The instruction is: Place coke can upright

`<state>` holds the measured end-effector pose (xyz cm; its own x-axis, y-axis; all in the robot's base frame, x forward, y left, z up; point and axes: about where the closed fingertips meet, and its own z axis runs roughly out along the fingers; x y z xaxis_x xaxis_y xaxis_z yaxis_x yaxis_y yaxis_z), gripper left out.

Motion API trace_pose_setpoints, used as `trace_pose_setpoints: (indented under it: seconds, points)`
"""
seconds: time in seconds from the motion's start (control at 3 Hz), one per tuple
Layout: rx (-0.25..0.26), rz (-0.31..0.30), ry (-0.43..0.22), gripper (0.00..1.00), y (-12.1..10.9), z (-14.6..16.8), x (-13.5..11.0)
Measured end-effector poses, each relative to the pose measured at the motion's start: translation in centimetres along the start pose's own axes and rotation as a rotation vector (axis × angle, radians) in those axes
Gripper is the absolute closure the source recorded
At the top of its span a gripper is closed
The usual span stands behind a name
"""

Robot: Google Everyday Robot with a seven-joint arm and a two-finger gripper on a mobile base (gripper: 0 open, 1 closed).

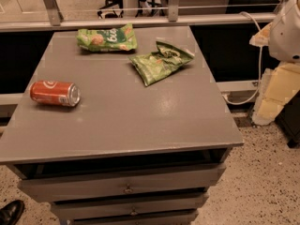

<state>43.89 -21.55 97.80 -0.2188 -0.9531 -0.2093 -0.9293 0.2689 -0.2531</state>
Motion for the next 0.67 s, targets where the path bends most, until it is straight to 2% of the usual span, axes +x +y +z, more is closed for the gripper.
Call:
trace_pose_setpoints:
  seconds: [0.33,0.67]
  points:
    - [0.000,0.000,0.000,0.00,0.0,0.0,0.0]
    - [0.007,-0.002,-0.073,0.00,-3.0,2.8,-7.0]
